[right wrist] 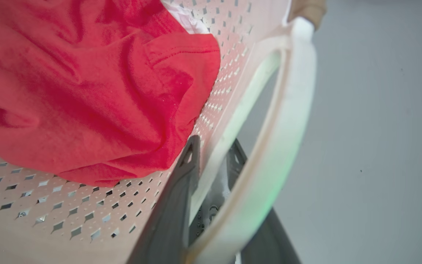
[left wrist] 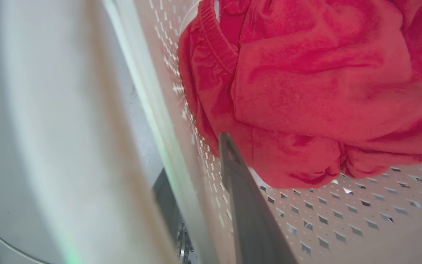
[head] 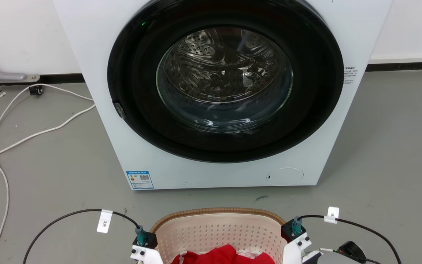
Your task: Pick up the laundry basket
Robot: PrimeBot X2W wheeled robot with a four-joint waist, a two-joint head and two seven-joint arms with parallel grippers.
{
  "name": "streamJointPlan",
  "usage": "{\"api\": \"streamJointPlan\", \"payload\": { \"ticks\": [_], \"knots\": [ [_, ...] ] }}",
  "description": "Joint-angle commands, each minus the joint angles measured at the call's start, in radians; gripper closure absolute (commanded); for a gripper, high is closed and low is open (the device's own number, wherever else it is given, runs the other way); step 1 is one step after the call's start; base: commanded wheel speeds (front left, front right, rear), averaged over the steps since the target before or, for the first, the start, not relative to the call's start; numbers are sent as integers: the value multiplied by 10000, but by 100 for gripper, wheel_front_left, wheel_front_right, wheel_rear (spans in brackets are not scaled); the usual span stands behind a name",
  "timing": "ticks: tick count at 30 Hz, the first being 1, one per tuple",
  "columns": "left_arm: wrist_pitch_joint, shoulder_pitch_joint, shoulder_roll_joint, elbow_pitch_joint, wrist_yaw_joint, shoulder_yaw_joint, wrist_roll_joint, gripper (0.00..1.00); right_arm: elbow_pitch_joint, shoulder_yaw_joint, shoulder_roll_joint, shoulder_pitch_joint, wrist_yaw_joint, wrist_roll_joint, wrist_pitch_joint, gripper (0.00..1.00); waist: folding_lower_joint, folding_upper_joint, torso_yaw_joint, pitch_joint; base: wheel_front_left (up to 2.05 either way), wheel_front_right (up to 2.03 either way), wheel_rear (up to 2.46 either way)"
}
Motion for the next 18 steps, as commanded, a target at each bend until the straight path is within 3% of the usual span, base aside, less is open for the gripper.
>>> {"api": "streamJointPlan", "payload": {
  "ticks": [1, 18],
  "knots": [
    [-35, -98, -123, -162, -179, -55, 60, 100, -117, 78, 126, -78, 35, -86, -74, 100, 0, -1, -3, -2, 0, 0, 0],
    [-15, -59, -108, -219, -179, -62, 106, 100, -132, 78, 148, -29, 35, -120, -127, 100, 0, -1, -39, 2, 0, 0, 0]
  ]
}}
